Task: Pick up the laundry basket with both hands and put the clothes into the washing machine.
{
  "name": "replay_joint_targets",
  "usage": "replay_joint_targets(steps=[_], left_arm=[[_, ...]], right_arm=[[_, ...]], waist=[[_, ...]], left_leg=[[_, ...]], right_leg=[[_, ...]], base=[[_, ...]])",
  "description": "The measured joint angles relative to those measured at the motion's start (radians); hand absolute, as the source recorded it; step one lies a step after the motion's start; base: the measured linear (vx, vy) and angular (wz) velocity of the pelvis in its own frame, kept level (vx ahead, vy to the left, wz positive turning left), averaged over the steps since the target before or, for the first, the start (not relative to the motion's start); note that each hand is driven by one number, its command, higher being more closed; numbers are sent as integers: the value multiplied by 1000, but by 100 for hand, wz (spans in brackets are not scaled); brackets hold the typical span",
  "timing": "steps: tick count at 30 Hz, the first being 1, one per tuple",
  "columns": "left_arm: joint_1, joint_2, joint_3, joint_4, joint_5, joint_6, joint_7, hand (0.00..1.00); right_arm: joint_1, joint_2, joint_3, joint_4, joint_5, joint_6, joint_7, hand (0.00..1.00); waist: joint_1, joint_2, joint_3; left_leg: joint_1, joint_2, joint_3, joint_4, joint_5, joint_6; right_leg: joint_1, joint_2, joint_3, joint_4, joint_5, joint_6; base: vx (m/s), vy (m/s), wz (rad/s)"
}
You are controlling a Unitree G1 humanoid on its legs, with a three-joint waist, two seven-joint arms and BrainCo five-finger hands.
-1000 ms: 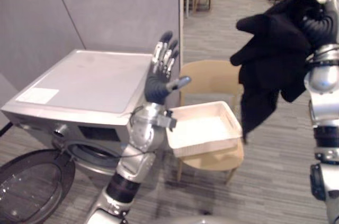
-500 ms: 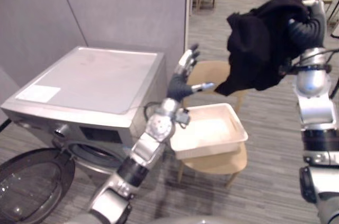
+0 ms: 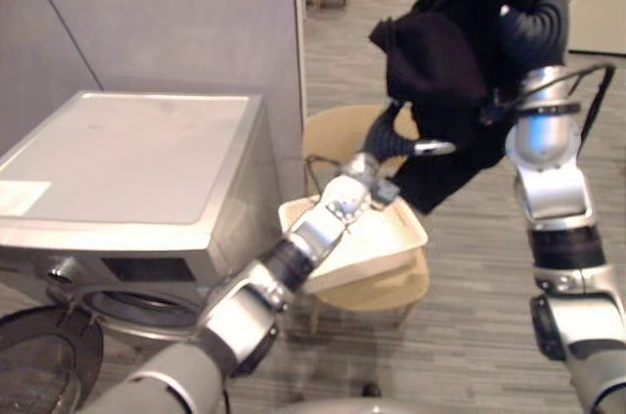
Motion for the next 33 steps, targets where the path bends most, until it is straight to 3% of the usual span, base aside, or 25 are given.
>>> replay_joint_targets(steps=[12,20,23,24,33], left_arm=[[-132,-27,1,75,25,14,38,0],[-150,-29,11,17,-30,11,60,0],[-158,-21,15,-59,-33,8,66,0],[-158,-15,18,-88,-33,7,73,100],[-157,-12,83,-185,-31,3,82,100]], right_arm=[[-58,92,87,-37,10,-2,0,100],[-40,92,90,-110,10,-4,1,100],[20,109,66,-164,9,-41,3,100],[41,117,57,-174,8,-49,2,100],[153,128,-51,-192,5,-74,-2,100]], waist=[[-33,-11,10],[-34,-10,10],[-32,-9,11],[-32,-8,11],[-31,14,25]], left_leg=[[21,0,78,2,-22,2],[29,0,92,2,-28,1],[30,-5,95,2,-28,2],[31,-5,96,2,-28,2],[33,-4,85,3,-28,2]], right_leg=[[-21,12,83,-4,16,5],[-20,14,99,-6,17,6],[-19,14,100,-6,18,7],[-19,14,100,-6,18,8],[-9,12,82,-5,16,9]], base=[[-5,13,-21],[-1,5,-6],[0,0,0],[0,0,0],[-10,-6,3]])
